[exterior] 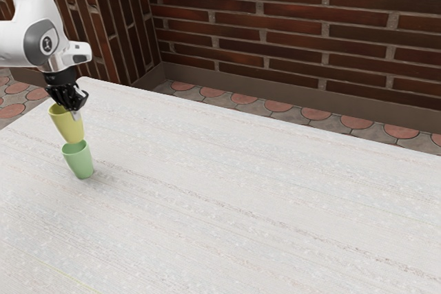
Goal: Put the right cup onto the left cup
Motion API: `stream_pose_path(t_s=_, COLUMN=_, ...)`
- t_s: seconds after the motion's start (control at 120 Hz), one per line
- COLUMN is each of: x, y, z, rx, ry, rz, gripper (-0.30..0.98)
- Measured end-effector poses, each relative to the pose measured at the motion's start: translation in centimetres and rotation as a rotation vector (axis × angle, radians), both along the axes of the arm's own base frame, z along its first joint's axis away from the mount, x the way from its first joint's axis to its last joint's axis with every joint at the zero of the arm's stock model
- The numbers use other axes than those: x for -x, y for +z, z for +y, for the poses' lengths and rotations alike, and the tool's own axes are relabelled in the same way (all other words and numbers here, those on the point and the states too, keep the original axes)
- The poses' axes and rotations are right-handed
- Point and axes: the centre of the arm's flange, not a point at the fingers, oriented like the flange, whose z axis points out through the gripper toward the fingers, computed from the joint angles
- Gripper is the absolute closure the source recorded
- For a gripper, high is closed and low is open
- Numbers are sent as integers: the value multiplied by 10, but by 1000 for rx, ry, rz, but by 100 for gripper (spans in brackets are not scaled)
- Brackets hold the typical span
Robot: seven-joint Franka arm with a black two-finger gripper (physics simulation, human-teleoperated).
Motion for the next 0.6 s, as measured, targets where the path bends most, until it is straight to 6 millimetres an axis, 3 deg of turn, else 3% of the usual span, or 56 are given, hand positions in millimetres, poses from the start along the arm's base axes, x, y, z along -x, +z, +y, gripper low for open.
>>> stream_pose_path(t_s=0.242, x=6, y=-4, z=19, rx=-5, ry=23, rz=8, gripper=78)
stream_pose_path(t_s=0.6, x=-3, y=-29, z=21, rx=-14, ry=14, rz=16, gripper=78)
